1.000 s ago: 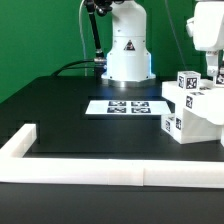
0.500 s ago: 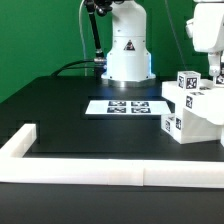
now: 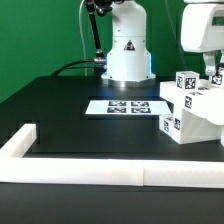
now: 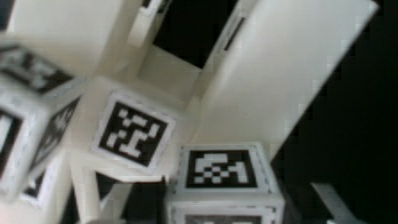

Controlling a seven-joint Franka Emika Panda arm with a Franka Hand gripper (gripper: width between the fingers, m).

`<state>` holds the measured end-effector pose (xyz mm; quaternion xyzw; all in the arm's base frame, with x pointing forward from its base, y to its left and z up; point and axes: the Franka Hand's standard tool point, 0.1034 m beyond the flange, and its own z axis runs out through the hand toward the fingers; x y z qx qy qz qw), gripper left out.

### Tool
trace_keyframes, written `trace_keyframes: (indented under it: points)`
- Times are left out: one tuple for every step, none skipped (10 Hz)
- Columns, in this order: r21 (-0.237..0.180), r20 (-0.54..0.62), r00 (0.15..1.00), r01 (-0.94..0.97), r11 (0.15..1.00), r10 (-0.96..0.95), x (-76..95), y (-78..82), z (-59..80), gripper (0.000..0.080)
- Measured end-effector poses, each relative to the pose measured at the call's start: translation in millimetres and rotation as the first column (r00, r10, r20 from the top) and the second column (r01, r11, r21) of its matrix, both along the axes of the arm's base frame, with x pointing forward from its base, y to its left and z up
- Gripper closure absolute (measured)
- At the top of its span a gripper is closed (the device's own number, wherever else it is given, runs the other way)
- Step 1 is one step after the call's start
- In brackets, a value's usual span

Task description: Assemble chair

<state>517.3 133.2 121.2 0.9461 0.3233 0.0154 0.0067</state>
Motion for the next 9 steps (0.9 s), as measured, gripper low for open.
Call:
trace_keyframes:
  points:
    - [0.004,0.000,0.996,0.084,0.996,-0.084,0.0,0.1,0.0,0.0513]
    - [0.008,0.000,0.984,0.178,0.984,-0.178,0.1,0.1,0.0,0.0513]
    - [0.011,0.004,0.977,0.213,0.977,-0.213,0.3,0.1,-0.2,0.0512]
    - [0.017,0.005,0.948,0.318,0.948,-0.318,0.6,0.5,-0.2,0.0512]
    - [0.018,0.005,0.935,0.355,0.935,-0.355,0.5,0.8,-0.2,0.0512]
    - [0.022,0.003,0.897,0.442,0.897,-0.443,0.2,1.6,-0.4,0.0512]
    - [0.025,0.000,0.856,0.518,0.855,-0.518,-0.1,2.4,-0.4,0.0512]
    - [0.026,-0.002,0.824,0.566,0.824,-0.566,-0.2,2.7,-0.4,0.0511]
    - [0.029,-0.004,0.799,0.601,0.799,-0.601,-0.2,2.9,-0.4,0.0511]
